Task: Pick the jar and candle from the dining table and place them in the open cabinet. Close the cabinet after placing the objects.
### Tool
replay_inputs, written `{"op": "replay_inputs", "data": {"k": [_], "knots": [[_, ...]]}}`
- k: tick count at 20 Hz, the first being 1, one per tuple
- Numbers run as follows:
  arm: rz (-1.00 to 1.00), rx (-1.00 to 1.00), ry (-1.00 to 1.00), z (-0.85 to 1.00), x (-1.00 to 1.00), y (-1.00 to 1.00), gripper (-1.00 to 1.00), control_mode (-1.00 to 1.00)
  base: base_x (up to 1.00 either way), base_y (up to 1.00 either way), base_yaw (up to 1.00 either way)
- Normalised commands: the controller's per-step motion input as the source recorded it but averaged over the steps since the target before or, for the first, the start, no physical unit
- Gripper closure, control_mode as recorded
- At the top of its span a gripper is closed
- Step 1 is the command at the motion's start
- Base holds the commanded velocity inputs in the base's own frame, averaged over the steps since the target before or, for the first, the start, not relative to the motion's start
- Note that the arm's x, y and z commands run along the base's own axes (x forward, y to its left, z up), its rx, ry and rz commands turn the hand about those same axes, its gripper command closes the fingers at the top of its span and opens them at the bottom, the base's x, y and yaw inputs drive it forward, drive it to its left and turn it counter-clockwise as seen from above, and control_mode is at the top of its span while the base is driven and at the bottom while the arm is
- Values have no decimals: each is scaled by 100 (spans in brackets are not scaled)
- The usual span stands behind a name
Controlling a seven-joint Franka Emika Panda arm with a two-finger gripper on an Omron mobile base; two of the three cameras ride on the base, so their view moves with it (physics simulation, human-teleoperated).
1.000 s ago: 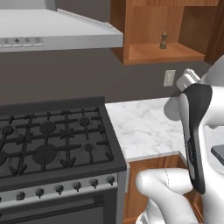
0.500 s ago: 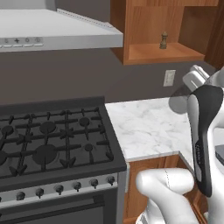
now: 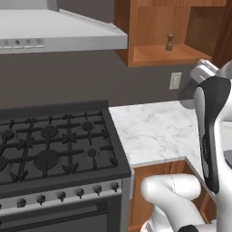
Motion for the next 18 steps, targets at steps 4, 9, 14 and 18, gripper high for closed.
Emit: {"op": "replay_inputs", "data": {"k": [4,9,14,18], "knots": [[14,-5,0,19,22,-3,100,-100,0,0,0],[15,-5,0,19,36,0,100,-100,0,0,0],[7,-9,0,24,43,0,100,-100,0,0,0],[1,-7,0,20,48,0,100,-100,0,0,0]]}}
